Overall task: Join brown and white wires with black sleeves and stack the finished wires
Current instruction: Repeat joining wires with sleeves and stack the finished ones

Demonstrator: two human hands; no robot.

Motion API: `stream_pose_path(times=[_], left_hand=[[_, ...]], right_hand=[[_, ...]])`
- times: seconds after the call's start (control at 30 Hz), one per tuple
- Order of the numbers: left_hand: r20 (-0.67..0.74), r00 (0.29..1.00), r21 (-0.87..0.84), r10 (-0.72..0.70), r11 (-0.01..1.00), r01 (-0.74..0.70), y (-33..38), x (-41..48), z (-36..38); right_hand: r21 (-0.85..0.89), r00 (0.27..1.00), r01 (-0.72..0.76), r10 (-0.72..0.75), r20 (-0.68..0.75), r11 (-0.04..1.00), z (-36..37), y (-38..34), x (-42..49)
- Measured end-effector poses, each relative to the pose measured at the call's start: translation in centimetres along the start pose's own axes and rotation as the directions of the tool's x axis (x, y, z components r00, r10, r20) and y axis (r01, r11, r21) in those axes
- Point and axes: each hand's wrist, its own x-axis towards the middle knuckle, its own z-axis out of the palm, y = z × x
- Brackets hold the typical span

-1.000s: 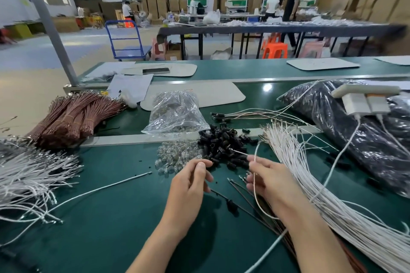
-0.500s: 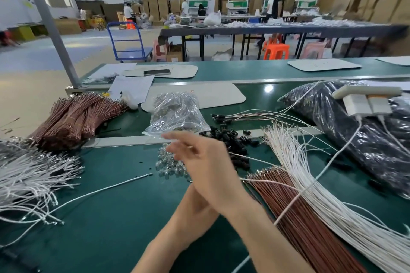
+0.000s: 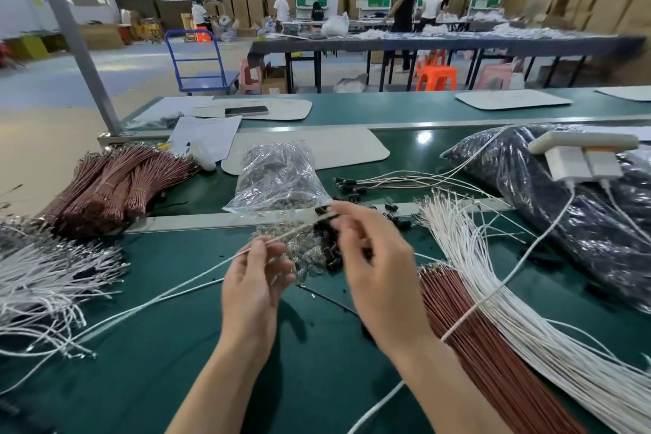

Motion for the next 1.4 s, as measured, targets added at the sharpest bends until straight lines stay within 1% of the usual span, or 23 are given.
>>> stream_pose_path(times=[0.03,0.07,0.1,0.13,0.2,0.27,0.33,0.4,0.47,0.53,0.6,0.67,0.7,0.77,0.8,0.83,0.87,0.9,0.93,0.97,1.03,1.17,1.4], left_hand=[[0.020,0.996,-0.046,-0.082,0.996,0.082,8.5,4.3,-5.2],[-0.006,0.998,-0.069,-0.061,0.996,0.060,9.8,3.9,-9.1],[-0.101,0.994,-0.107,-0.041,0.994,0.030,9.1,3.7,-10.2],[-0.184,0.983,-0.093,-0.004,0.996,-0.014,9.6,4.6,-10.7],[-0.178,0.982,-0.071,0.061,0.995,-0.075,8.5,4.1,-10.4],[-0.203,0.979,-0.107,0.028,0.993,-0.050,8.4,4.2,-10.2],[-0.209,0.977,-0.102,0.030,0.993,-0.053,8.6,4.6,-10.4],[-0.180,0.983,-0.082,0.043,0.995,-0.059,8.5,4.2,-10.3],[-0.168,0.985,-0.056,0.048,0.997,-0.058,8.6,3.9,-10.0],[-0.154,0.987,-0.042,0.047,0.998,-0.054,8.8,3.9,-10.0],[-0.137,0.990,0.005,0.044,0.999,-0.044,8.8,3.8,-9.9],[-0.141,0.989,0.042,0.044,0.998,-0.038,8.9,3.6,-9.8],[-0.145,0.988,0.053,0.051,0.998,-0.043,8.9,3.6,-9.9],[-0.125,0.991,0.068,0.054,0.997,-0.046,8.9,3.6,-9.8],[-0.112,0.992,0.078,0.057,0.996,-0.048,8.9,3.5,-9.8],[-0.101,0.993,0.092,0.061,0.994,-0.052,8.8,3.5,-9.9],[-0.090,0.994,0.106,0.064,0.993,-0.054,8.8,3.5,-9.9],[-0.073,0.995,0.117,0.068,0.991,-0.059,8.7,3.5,-9.9],[-0.057,0.996,0.127,0.072,0.990,-0.064,8.7,3.5,-9.9],[-0.042,0.996,0.136,0.077,0.988,-0.070,8.7,3.4,-9.9],[-0.019,0.996,0.150,0.084,0.985,-0.080,8.6,3.3,-9.8],[0.008,0.996,0.155,0.086,0.984,-0.086,8.6,3.3,-9.8],[0.038,0.994,0.191,0.104,0.975,-0.110,8.6,3.1,-9.7]], right_hand=[[-0.083,0.997,-0.022,0.016,-0.073,0.996,-0.8,1.3,-0.5],[-0.187,0.993,-0.064,0.044,-0.110,0.980,-1.5,2.6,-0.8],[-0.311,0.991,-0.117,0.091,-0.098,0.943,-2.1,3.8,-1.0],[-0.446,0.986,-0.163,0.160,-0.045,0.880,-2.5,4.9,-1.1],[-0.653,0.963,-0.166,0.263,0.053,0.739,-2.7,6.4,-1.3],[-0.729,0.951,-0.139,0.296,0.091,0.670,-2.3,6.8,-1.4],[-0.780,0.939,-0.126,0.327,0.105,0.612,-1.8,6.9,-1.3],[-0.822,0.933,-0.116,0.345,0.103,0.557,-1.5,7.1,-1.0],[-0.832,0.937,-0.118,0.337,0.087,0.543,-1.4,7.2,-0.9],[-0.815,0.948,-0.107,0.305,0.089,0.570,-1.2,7.3,-0.9],[-0.710,0.966,-0.123,0.248,0.075,0.693,-1.3,7.2,-0.9],[-0.488,0.974,-0.207,0.225,-0.023,0.848,-1.8,7.2,-0.8],[-0.362,0.966,-0.256,0.246,-0.075,0.896,-2.2,7.2,-0.7],[-0.054,0.919,-0.380,0.370,-0.138,0.923,-2.8,7.3,-0.3],[0.178,0.870,-0.447,0.473,-0.141,0.876,-3.0,7.2,0.1],[0.440,0.814,-0.481,0.573,-0.098,0.758,-3.3,7.0,0.5],[0.664,0.769,-0.465,0.639,-0.025,0.586,-3.6,6.9,0.8],[0.800,0.743,-0.422,0.669,0.035,0.427,-3.8,6.9,0.9],[0.863,0.729,-0.391,0.680,0.078,0.321,-4.0,7.0,1.0],[0.891,0.723,-0.376,0.682,0.110,0.254,-4.2,7.0,1.0],[0.907,0.718,-0.376,0.679,0.155,0.190,-4.1,7.1,0.9],[0.886,0.706,-0.427,0.679,0.201,0.181,-3.8,6.9,0.9],[0.885,0.698,-0.443,0.676,0.237,0.147,-3.7,6.9,0.9]])
